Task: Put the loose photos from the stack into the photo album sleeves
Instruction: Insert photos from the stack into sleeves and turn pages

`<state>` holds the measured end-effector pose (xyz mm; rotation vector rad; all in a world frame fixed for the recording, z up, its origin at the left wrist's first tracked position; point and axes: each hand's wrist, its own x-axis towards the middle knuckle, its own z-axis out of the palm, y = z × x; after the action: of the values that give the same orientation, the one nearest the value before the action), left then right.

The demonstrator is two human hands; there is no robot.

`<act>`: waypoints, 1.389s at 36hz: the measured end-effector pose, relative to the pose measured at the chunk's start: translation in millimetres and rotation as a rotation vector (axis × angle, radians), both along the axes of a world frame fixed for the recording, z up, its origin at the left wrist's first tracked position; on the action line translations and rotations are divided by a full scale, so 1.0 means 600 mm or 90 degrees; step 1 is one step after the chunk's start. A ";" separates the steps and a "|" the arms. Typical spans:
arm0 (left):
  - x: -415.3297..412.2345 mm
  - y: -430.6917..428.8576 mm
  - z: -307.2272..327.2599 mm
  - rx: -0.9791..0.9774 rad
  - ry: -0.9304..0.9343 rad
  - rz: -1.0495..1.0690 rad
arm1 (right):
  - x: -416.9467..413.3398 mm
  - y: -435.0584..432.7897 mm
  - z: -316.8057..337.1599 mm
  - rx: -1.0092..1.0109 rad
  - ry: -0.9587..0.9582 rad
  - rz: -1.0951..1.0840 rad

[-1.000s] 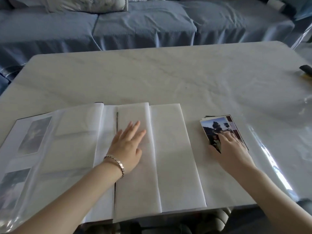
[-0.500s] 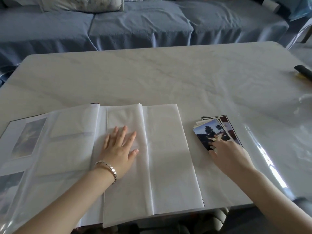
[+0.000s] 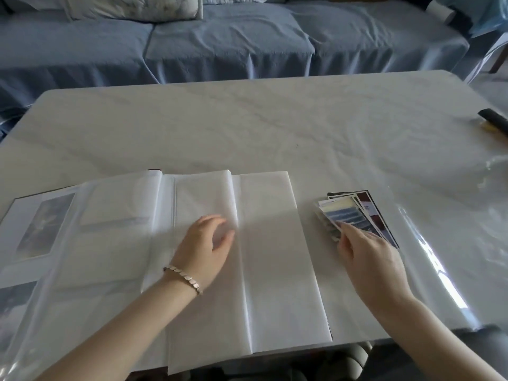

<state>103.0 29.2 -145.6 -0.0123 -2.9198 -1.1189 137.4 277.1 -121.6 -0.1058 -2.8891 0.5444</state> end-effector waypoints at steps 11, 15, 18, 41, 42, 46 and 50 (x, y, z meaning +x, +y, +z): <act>-0.008 0.049 0.052 0.305 -0.163 0.072 | 0.020 -0.109 0.000 -0.119 0.058 0.406; -0.015 0.029 0.052 0.253 -0.140 0.026 | 0.010 -0.102 0.000 -0.298 -0.105 0.217; -0.018 0.019 0.057 0.244 -0.129 -0.025 | -0.011 -0.086 -0.003 -0.357 -0.219 0.101; -0.054 -0.070 -0.045 -0.481 -0.113 -0.166 | -0.130 -0.112 -0.007 -0.591 -0.064 -0.076; -0.054 -0.069 -0.044 -0.471 -0.117 -0.164 | -0.131 -0.120 -0.008 -0.575 -0.063 -0.070; -0.054 -0.070 -0.047 -0.464 -0.117 -0.160 | -0.135 -0.142 -0.014 -0.502 -0.046 -0.036; -0.055 -0.072 -0.053 -0.448 -0.103 -0.156 | -0.141 -0.152 -0.024 -0.469 -0.024 -0.024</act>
<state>69.9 -13.8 -177.6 -0.3028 -3.3498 -0.0427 52.8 185.9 -136.1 -0.2740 -2.5526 1.5729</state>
